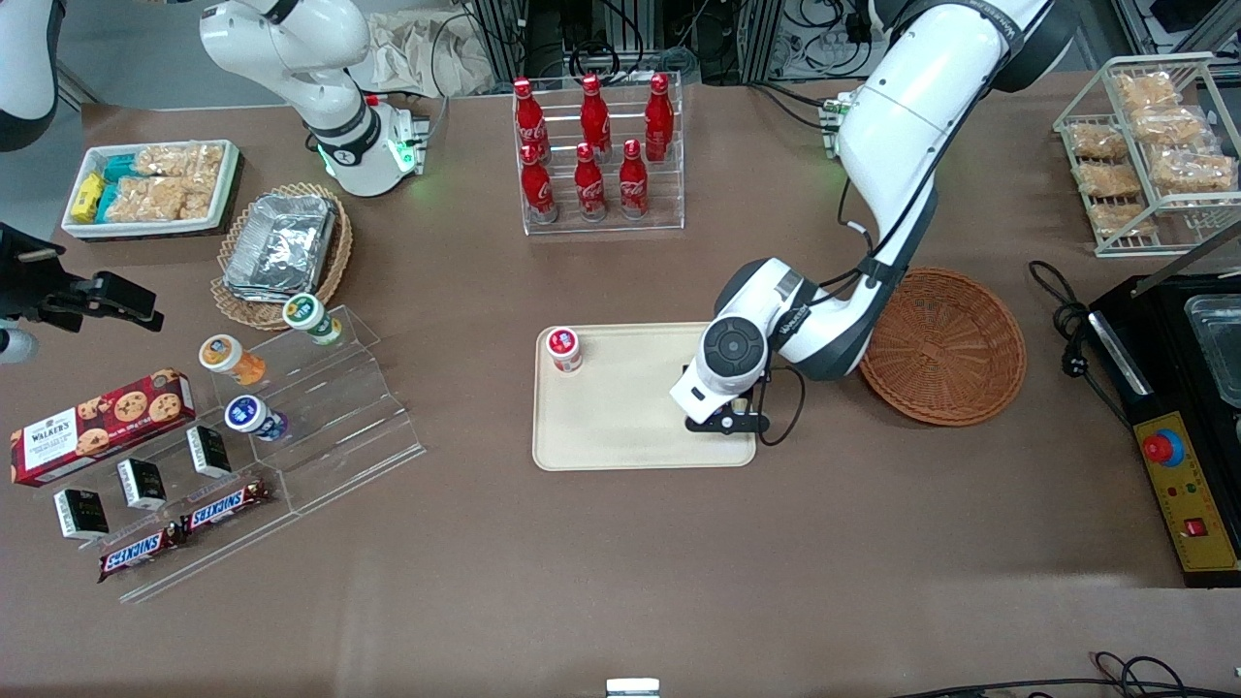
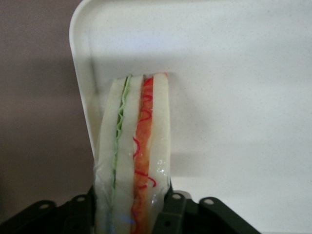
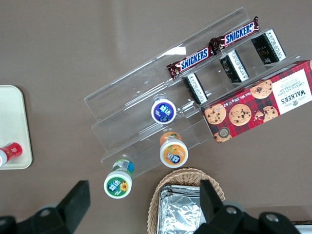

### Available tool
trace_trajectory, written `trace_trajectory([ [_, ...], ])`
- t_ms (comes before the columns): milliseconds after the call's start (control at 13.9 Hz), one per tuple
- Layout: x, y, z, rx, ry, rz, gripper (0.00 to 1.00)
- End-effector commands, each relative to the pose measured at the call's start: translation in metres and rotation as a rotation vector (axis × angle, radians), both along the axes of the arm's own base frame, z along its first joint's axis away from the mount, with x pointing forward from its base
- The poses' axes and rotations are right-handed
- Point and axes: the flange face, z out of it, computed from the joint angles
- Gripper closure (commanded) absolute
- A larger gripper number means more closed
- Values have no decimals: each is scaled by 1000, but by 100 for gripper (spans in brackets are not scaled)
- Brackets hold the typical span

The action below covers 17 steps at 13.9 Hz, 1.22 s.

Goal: Place sandwich from basket to tray

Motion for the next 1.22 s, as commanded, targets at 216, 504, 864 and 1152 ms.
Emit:
trace_trajectory([
  [216, 17, 1, 50, 5, -54, -11, 0],
  [504, 35, 17, 114, 24, -63, 17, 0],
  [864, 57, 74, 176, 21, -99, 43, 0],
  [1152, 75, 153, 208, 23, -80, -12, 0],
])
